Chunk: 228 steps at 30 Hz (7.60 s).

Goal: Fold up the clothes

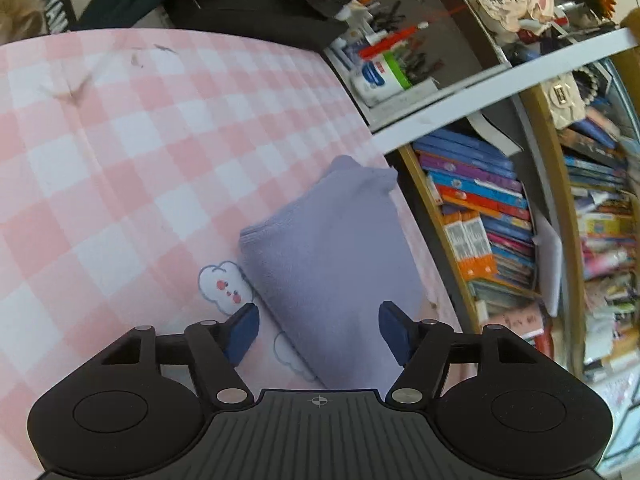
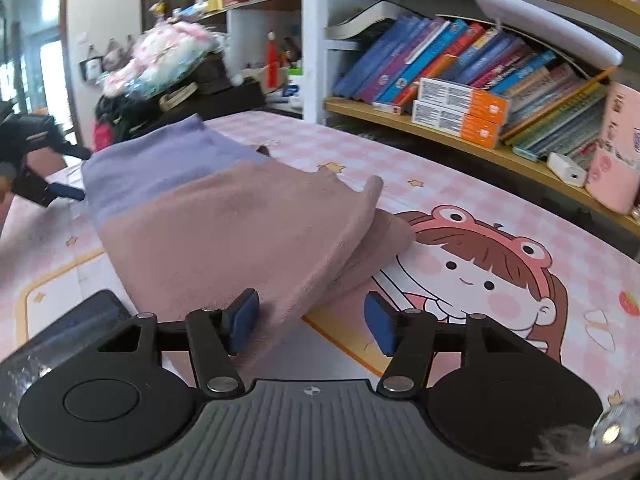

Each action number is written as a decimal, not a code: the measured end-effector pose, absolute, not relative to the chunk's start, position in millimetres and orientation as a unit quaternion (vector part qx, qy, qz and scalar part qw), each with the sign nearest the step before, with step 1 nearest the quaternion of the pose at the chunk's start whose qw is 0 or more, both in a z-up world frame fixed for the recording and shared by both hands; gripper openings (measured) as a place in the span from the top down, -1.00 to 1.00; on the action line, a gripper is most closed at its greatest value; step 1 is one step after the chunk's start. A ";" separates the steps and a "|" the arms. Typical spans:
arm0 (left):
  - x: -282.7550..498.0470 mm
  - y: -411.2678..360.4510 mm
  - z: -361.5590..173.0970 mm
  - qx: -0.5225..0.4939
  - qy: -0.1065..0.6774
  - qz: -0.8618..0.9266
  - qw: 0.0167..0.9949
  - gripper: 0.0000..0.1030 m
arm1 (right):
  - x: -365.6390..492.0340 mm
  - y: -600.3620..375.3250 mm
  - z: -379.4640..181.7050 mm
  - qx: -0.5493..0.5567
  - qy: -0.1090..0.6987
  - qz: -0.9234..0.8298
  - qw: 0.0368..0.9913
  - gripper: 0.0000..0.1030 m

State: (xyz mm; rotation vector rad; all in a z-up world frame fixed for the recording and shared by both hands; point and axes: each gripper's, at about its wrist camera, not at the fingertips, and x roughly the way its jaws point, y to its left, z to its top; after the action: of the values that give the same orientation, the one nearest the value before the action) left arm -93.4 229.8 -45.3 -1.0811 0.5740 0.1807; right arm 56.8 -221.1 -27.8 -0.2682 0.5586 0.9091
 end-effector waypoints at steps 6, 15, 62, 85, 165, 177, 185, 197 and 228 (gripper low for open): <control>-82.6 226.0 -50.6 -0.521 0.261 0.109 0.806 0.23 | 60.3 -224.2 -33.2 -0.128 0.258 0.449 0.846 -0.17; -83.0 173.0 1.7 -0.369 0.201 0.072 0.905 0.79 | 62.4 -227.8 -37.7 -0.121 0.254 0.454 0.845 -0.22; -60.9 249.4 -60.4 -0.475 0.166 0.135 0.854 0.71 | 80.7 -182.3 -40.5 -0.085 0.276 0.486 0.825 0.51; 1.5 -89.5 -14.3 0.264 0.258 -0.113 0.923 0.46 | 90.7 -190.6 -43.7 -0.038 0.295 0.486 0.822 0.46; 14.6 117.0 -3.8 -0.192 0.309 -0.098 0.926 -0.59 | 101.6 -201.5 -58.8 0.255 0.399 0.416 0.776 -0.50; 27.8 89.6 -12.1 -0.219 0.305 -0.120 0.919 -0.16 | 86.4 -173.8 -29.0 0.145 0.404 0.369 0.824 0.29; 26.4 76.0 -9.3 -0.175 0.316 -0.163 0.918 -0.24 | 59.9 -195.1 -18.8 0.096 0.386 0.341 0.852 0.27; 31.1 88.5 -24.6 -0.227 0.325 -0.182 0.900 -0.25 | 68.5 -191.9 -30.0 0.127 0.419 0.335 0.834 0.02; 163.8 90.3 3.5 -0.180 0.270 -0.178 0.929 0.01 | 169.1 -153.2 3.4 -0.012 0.267 0.332 0.905 0.38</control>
State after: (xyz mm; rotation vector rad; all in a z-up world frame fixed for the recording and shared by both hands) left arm 163.8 90.3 3.5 -0.3686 0.5524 -0.3644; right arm 169.1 -153.2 3.4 -0.0241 0.5527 0.6858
